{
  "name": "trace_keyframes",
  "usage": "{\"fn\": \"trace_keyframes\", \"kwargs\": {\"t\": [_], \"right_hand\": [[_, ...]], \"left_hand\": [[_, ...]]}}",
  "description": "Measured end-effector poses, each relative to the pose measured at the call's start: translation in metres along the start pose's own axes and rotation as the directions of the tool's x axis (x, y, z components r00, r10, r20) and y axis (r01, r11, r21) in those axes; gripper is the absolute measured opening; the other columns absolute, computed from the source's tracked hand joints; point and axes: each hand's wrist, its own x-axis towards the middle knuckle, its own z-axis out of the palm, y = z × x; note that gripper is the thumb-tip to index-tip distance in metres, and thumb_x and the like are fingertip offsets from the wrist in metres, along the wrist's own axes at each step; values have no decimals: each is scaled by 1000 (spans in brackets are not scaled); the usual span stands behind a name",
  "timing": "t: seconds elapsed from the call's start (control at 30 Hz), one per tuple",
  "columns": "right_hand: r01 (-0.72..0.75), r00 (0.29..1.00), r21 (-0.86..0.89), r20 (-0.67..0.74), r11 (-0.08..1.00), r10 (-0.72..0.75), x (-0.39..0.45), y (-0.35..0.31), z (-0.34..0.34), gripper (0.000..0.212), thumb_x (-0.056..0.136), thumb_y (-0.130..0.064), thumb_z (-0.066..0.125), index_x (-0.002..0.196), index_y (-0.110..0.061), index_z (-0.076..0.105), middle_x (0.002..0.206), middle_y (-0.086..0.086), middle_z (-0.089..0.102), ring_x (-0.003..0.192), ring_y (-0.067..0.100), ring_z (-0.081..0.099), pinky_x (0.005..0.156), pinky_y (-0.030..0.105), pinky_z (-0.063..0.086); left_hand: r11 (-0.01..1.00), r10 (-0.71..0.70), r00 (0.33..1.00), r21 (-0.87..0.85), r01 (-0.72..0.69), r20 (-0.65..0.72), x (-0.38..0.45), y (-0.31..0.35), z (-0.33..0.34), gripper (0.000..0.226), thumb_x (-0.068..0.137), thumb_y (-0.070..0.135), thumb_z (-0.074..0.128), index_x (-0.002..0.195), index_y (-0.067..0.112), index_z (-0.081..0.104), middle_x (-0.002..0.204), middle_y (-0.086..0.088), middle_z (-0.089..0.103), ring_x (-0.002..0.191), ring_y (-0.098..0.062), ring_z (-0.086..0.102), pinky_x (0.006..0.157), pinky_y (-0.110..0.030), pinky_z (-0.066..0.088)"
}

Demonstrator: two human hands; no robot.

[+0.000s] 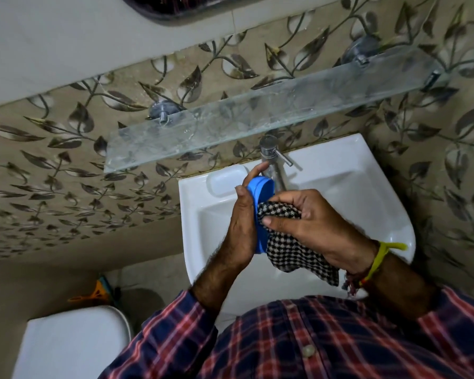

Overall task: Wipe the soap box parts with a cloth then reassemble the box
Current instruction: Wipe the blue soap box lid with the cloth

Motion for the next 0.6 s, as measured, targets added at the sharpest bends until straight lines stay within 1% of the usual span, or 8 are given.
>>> {"fn": "trace_keyframes", "kwargs": {"t": [0.1, 0.17, 0.23, 0.27, 0.33, 0.43, 0.53, 0.6], "right_hand": [[11, 1000, 22, -10, 1000, -11, 4, -4, -2, 20, 89, 1, 69, 108, -3, 72, 96, 15, 78, 87, 26, 76, 72, 32, 62], [38, 999, -85, 37, 996, -35, 6, -4, -1, 18, 89, 1, 69, 106, -3, 72, 99, 11, 77, 94, 24, 74, 83, 33, 60], [16, 997, -199, 79, 980, 0, 6, -2, 0, 19, 88, -2, 72, 106, -6, 72, 105, 3, 73, 103, 17, 69, 93, 33, 55], [0, 997, -208, 77, 978, 16, 6, -2, 0, 20, 88, -3, 72, 108, -6, 72, 107, 2, 72, 105, 15, 68, 95, 33, 55], [8, 998, -146, 62, 989, 1, 6, -3, -1, 18, 88, 0, 71, 104, -8, 73, 99, -1, 75, 97, 11, 71, 88, 28, 56], [50, 994, -169, 101, 984, -33, 6, -3, -1, 19, 88, 0, 71, 95, -18, 73, 94, -9, 73, 94, 6, 70, 87, 23, 54], [57, 986, -255, 165, 965, -14, 3, 1, -3, 19, 88, 0, 71, 96, -16, 73, 100, -6, 72, 101, 8, 68, 94, 22, 52], [64, 989, -236, 147, 970, -30, 4, 0, -5, 17, 87, 1, 71, 95, -13, 73, 98, -2, 71, 97, 10, 69, 88, 21, 53]], "left_hand": [[997, -60, 998, -40, 60, -5, -1, -1, 1, 74, 93, 63, 12, 148, 24, 40, 104, -6, 70, 102, -26, 69, 88, -39, 58], [997, -63, 997, -36, 61, -43, 6, 2, -2, 71, 97, 60, 7, 147, 23, 43, 97, 3, 73, 93, -16, 70, 82, -32, 59], [998, -55, 997, -24, 54, -58, 11, 4, -5, 69, 100, 58, 6, 145, 22, 44, 96, 14, 74, 85, -5, 69, 74, -22, 57], [998, -56, 997, -16, 56, -62, 12, 5, -5, 69, 99, 62, 9, 144, 25, 46, 96, 15, 73, 84, -4, 68, 73, -22, 56], [998, -70, 996, -14, 69, -62, 12, 7, -3, 70, 92, 70, 17, 140, 30, 49, 92, 14, 72, 84, -7, 67, 74, -25, 57], [998, -66, 993, 2, 67, -99, 18, 13, -3, 59, 102, 60, 12, 138, 31, 50, 91, 25, 71, 80, -3, 66, 72, -23, 56], [997, -75, 990, -3, 75, -119, 22, 16, -2, 53, 100, 56, 18, 133, 38, 56, 88, 22, 69, 73, -24, 57, 64, -31, 53], [997, -77, 988, -11, 77, -130, 21, 13, 0, 54, 99, 56, 20, 132, 35, 57, 87, 21, 69, 73, -21, 57, 64, -29, 52]]}}
